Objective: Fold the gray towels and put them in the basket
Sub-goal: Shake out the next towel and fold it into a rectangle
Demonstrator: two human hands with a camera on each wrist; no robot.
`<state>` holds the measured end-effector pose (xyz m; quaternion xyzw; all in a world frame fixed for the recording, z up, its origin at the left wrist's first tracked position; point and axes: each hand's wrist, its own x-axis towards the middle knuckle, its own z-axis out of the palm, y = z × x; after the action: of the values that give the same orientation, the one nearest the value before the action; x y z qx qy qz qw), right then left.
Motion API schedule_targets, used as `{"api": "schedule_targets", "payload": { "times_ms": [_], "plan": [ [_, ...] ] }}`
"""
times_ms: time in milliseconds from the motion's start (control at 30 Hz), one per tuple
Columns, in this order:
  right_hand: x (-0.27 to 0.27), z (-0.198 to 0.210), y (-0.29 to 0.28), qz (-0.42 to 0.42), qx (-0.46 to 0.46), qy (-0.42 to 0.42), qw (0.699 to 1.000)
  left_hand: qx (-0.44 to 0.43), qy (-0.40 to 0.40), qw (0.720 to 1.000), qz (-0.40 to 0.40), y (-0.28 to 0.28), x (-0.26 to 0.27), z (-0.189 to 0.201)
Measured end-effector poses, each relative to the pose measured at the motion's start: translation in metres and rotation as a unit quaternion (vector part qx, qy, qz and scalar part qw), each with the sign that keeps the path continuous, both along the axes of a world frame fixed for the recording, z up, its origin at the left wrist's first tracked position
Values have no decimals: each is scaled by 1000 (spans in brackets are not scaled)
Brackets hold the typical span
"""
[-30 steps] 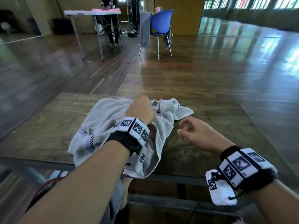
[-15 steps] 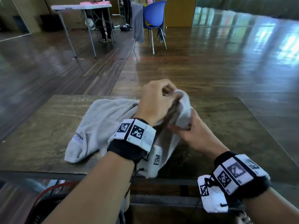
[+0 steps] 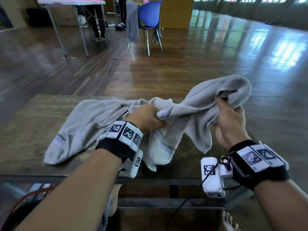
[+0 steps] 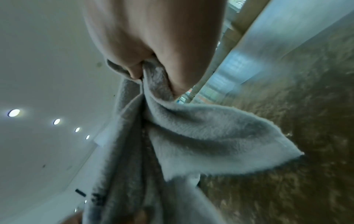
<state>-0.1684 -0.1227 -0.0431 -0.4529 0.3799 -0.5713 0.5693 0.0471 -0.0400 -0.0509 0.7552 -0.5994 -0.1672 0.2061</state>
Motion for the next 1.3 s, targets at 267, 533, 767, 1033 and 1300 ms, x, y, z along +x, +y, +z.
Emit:
{"api": "schedule_targets", "payload": {
  "times_ms": [267,533,767,1033,1300],
  "plan": [
    [-36,-20,-2,-36,11,462,886,-160,63,978,114,-13,-23,4],
    [-43,-39,19,117,-186,541,812,-44,129,986,-98,-28,-80,-15],
    [-75,-28,4,-22,-148,539,829,-36,32,998,-28,-40,-73,-9],
    [-77,-19,12,105,-222,501,830,-199,145,962,-116,-44,-118,1],
    [-84,-18,-3,-18,-281,532,799,-130,94,974,-163,-50,-111,-6]
  ]
}}
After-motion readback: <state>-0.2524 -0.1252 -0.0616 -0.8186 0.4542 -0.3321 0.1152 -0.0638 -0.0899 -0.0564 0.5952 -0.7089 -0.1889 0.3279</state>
